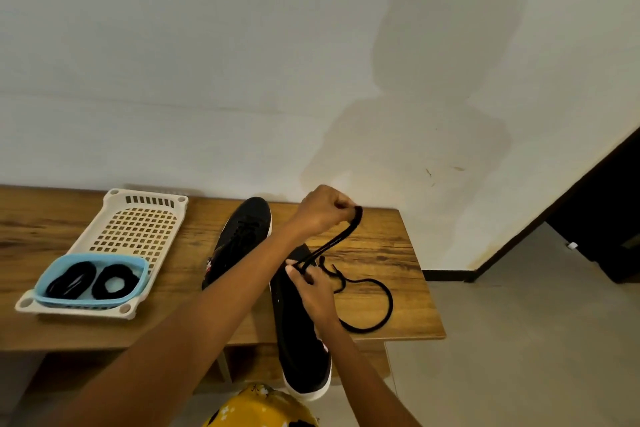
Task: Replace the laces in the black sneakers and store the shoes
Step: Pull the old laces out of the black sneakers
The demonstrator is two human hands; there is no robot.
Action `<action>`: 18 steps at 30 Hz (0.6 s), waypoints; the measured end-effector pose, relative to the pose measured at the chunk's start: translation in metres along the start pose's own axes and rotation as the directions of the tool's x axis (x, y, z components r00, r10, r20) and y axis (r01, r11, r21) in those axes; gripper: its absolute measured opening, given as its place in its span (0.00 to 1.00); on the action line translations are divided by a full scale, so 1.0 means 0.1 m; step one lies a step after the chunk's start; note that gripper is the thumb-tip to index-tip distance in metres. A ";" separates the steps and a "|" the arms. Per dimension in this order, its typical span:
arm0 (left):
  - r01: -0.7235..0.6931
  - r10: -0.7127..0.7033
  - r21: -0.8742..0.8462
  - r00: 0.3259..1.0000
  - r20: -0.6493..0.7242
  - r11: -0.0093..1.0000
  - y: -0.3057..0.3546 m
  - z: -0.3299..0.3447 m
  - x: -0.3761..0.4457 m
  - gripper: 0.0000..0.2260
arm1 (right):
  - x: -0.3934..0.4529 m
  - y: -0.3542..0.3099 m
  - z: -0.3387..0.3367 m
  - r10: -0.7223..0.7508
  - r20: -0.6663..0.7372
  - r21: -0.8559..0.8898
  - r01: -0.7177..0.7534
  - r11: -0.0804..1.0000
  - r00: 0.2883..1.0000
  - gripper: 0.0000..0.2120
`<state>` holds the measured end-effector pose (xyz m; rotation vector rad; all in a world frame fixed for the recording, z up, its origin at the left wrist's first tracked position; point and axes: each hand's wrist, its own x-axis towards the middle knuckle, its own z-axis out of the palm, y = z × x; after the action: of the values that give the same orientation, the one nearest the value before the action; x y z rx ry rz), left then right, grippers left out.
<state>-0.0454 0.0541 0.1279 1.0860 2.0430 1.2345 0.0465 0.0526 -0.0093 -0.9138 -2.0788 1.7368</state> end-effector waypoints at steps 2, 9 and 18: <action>0.059 -0.064 0.085 0.996 0.060 0.995 -0.19 0.00 -0.04 0.08 | 0.03 -0.03 -0.02 0.043 -0.037 0.038 -0.042 0.998 0.998 0.11; 0.263 -0.391 0.569 0.913 0.114 0.779 -1.12 0.00 -0.49 0.14 | 0.13 0.04 -0.16 0.147 -0.094 0.132 -0.134 0.982 0.985 0.08; 0.323 -0.375 0.485 0.927 0.010 0.813 -1.23 0.02 -0.49 0.15 | 0.50 -0.37 -0.63 0.119 -0.188 0.151 -0.091 0.984 0.975 0.07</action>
<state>-0.0624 -0.0186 0.0185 0.8874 2.3914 0.4851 0.0341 0.1300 0.0322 -1.1205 -1.7890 1.7419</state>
